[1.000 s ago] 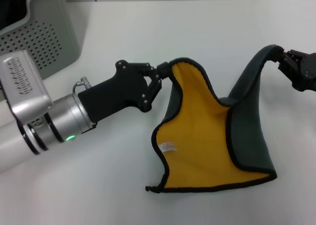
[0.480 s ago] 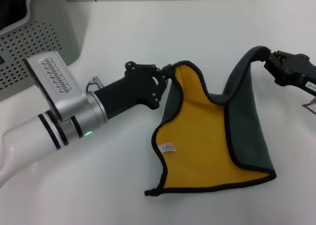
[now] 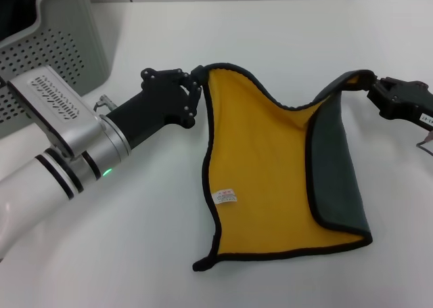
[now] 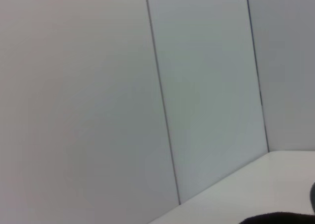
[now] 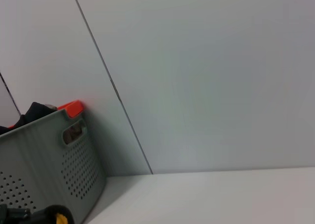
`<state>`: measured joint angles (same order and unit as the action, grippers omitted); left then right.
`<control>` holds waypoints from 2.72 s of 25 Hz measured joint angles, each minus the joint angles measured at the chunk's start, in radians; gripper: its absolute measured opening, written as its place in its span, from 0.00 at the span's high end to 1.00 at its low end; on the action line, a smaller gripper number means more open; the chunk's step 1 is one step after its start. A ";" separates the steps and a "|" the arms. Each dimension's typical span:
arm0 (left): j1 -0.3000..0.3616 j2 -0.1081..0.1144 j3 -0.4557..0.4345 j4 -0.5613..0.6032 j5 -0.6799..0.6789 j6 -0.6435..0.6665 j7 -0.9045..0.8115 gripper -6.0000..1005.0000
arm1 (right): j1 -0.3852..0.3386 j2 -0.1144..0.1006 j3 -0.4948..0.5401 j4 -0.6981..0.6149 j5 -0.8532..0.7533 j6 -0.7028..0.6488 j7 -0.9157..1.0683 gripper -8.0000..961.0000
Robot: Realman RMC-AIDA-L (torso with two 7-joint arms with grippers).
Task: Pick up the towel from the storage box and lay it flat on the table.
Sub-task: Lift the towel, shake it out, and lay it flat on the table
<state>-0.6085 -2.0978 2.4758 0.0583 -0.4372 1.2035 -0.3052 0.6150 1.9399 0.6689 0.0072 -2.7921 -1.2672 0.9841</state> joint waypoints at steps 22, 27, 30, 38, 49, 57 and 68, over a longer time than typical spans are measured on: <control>-0.004 0.000 0.000 0.029 -0.049 -0.024 0.071 0.99 | 0.087 -0.078 -0.189 -0.009 -0.013 0.024 0.109 0.95; -0.004 0.000 0.000 0.029 -0.049 -0.025 0.071 0.99 | 0.152 -0.094 -0.317 -0.074 -0.014 -0.009 0.238 0.95; -0.005 0.000 0.000 0.029 -0.049 -0.025 0.072 0.99 | 0.198 -0.083 -0.419 -0.165 -0.012 -0.049 0.347 0.95; -0.007 0.001 0.000 0.029 -0.048 -0.026 0.072 0.99 | 0.287 -0.011 -0.749 -0.476 0.002 -0.101 0.643 0.95; -0.005 0.001 0.001 0.029 -0.043 -0.022 0.072 0.99 | 0.280 0.078 -1.275 -0.799 0.047 -0.074 0.953 0.96; 0.001 0.001 0.000 0.029 -0.042 -0.019 0.072 0.99 | 0.268 0.086 -1.512 -0.865 0.051 0.048 1.027 0.96; -0.010 0.002 0.000 0.040 -0.046 -0.016 0.072 0.99 | 0.206 0.086 -1.845 -0.898 0.225 0.346 1.024 0.96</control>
<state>-0.6184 -2.0963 2.4758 0.0987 -0.4830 1.1877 -0.2331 0.8208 2.0255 -1.1760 -0.8908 -2.5674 -0.9217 2.0079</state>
